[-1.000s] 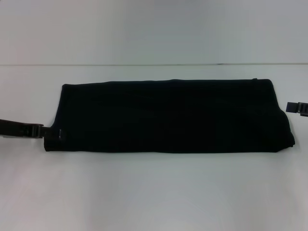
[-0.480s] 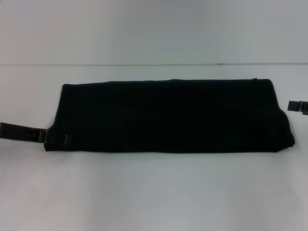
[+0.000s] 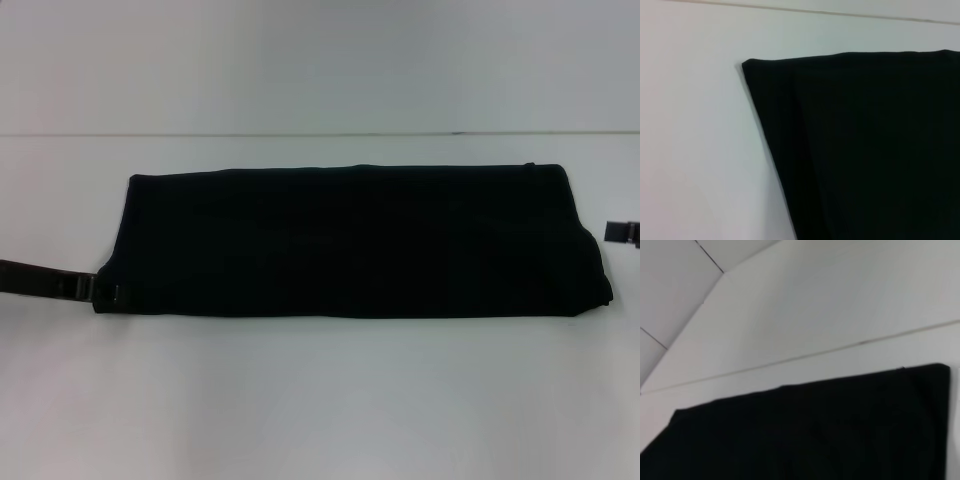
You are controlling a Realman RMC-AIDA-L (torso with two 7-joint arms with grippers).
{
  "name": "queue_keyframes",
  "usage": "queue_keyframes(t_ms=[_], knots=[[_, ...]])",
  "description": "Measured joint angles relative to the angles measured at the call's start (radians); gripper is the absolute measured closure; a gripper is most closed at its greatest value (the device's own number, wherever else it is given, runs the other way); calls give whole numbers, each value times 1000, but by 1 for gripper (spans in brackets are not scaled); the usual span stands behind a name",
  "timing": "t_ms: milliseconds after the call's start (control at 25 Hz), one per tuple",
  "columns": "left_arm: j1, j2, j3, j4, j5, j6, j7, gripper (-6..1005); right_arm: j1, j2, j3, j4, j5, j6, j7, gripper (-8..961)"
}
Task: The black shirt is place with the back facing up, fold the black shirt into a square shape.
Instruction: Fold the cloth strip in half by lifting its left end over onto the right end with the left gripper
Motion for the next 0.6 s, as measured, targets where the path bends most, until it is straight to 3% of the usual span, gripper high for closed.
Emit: queue_keyframes(t_ms=[200, 400, 560, 600], knots=[[-1, 1, 0, 1, -5, 1, 5, 602, 5, -6, -2, 8, -67, -2, 13, 163], [-5, 1, 0, 0, -2, 0, 5, 711, 26, 12, -10, 17, -134, 18, 13, 162], [-9, 1, 0, -1, 0, 0, 6, 932, 52, 17, -12, 59, -178, 56, 15, 164], [-9, 1, 0, -2, 0, 0, 6, 949, 56, 18, -13, 67, -183, 64, 15, 165]])
